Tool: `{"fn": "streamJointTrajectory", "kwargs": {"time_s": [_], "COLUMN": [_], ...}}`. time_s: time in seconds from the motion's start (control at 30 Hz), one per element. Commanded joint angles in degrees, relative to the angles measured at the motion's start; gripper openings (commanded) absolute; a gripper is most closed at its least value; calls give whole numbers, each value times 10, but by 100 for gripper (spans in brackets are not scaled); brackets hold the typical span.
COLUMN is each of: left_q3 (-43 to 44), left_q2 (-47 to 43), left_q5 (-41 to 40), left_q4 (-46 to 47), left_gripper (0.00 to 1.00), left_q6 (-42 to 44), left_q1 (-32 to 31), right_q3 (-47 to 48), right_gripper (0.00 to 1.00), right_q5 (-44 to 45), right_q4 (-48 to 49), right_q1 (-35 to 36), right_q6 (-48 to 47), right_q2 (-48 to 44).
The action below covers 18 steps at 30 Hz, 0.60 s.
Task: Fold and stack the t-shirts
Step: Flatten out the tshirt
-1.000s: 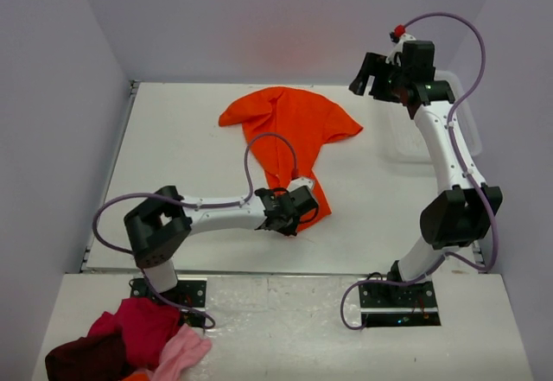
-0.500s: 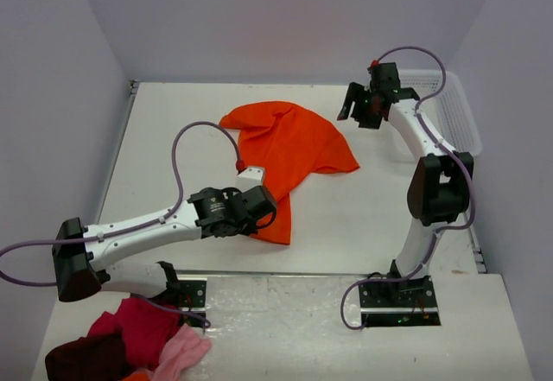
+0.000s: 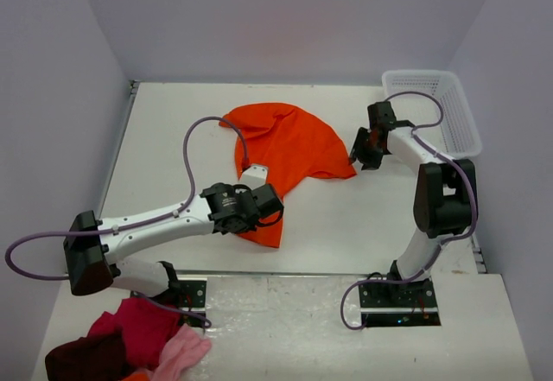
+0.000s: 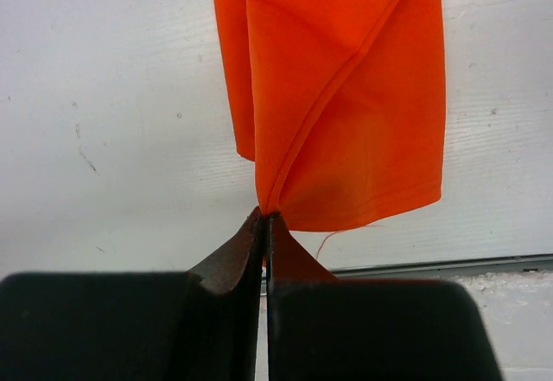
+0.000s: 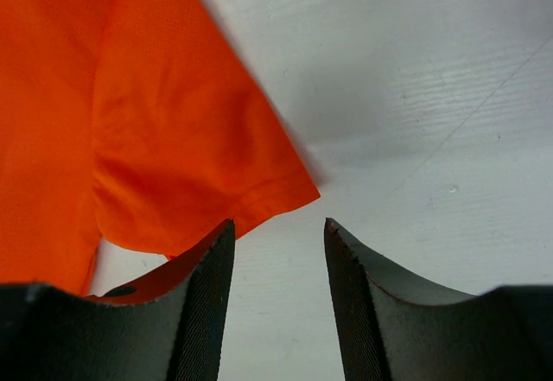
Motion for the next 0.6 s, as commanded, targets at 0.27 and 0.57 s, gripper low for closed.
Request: {"fn": "streamJointTrajectory", "kwargs": {"time_s": [0.27,0.57], "left_q3": [21,14], "left_q2": [-31,-44], "left_q5": [-11,3], "left_q4": [24,33], "left_gripper": [0,0], "left_q6": [27,32], "left_q1": [4,4], "right_q3": [-28,-14], "right_gripper": [49,45], "right_q5": [7,16], "right_q4": [36,30], "right_q1": [-2,-1], "right_q6": [33,44], "right_q2": [-13,26]}}
